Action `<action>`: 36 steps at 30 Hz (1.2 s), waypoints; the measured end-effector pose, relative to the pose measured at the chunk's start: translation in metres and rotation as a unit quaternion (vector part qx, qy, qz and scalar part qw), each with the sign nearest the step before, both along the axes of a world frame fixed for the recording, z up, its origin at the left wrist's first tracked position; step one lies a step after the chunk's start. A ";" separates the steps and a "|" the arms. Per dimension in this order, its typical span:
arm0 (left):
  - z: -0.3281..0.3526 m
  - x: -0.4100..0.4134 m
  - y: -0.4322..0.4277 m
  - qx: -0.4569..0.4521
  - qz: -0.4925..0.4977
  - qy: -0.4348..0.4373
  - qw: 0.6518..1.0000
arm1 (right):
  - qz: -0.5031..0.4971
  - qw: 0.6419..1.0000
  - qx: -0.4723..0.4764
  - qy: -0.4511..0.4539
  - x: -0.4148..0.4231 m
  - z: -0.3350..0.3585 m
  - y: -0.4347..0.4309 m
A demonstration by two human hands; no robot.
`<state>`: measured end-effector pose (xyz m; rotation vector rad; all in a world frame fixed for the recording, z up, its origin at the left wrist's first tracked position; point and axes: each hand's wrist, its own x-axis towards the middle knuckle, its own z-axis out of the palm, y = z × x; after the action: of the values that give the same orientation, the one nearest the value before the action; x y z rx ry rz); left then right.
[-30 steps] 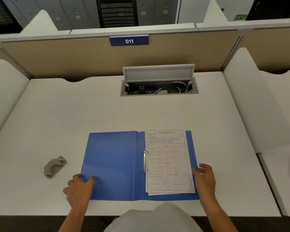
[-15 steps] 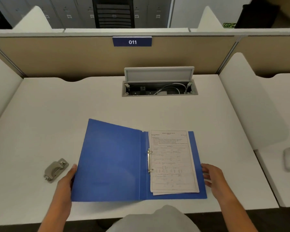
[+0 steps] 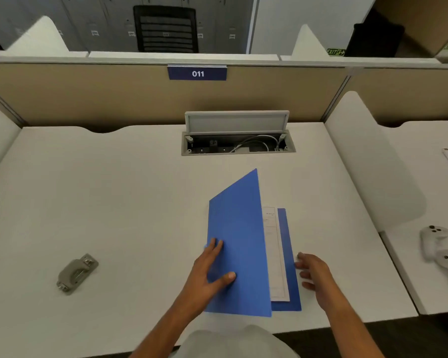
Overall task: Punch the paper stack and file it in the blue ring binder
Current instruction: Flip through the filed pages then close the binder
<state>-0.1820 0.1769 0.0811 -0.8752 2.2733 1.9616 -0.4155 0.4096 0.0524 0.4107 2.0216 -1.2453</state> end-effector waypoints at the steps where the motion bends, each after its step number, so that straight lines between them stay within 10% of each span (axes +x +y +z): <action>1: -0.015 -0.006 0.004 -0.059 -0.006 -0.013 0.998 | 0.006 1.000 -0.014 0.001 0.001 0.000 0.002; 8: -0.078 -0.014 0.007 -0.326 -0.058 -0.116 0.937 | 0.156 0.978 0.006 0.135 0.035 -0.004 -0.009; 15: -0.084 0.003 -0.008 -0.345 -0.043 -0.122 0.930 | 0.550 0.735 0.235 0.320 0.080 -0.052 -0.025; 25: -0.071 0.045 -0.099 -0.465 -0.032 -0.212 0.859 | 0.625 0.684 0.181 0.330 0.101 -0.063 -0.125; 36: -0.045 0.016 -0.265 -0.394 0.056 -0.273 0.876 | 0.681 0.617 0.156 0.362 0.059 -0.050 -0.314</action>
<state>-0.1658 -0.0879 0.0365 -1.3915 2.6224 0.5672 -0.3568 0.0960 0.0024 -1.5146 2.1792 0.0297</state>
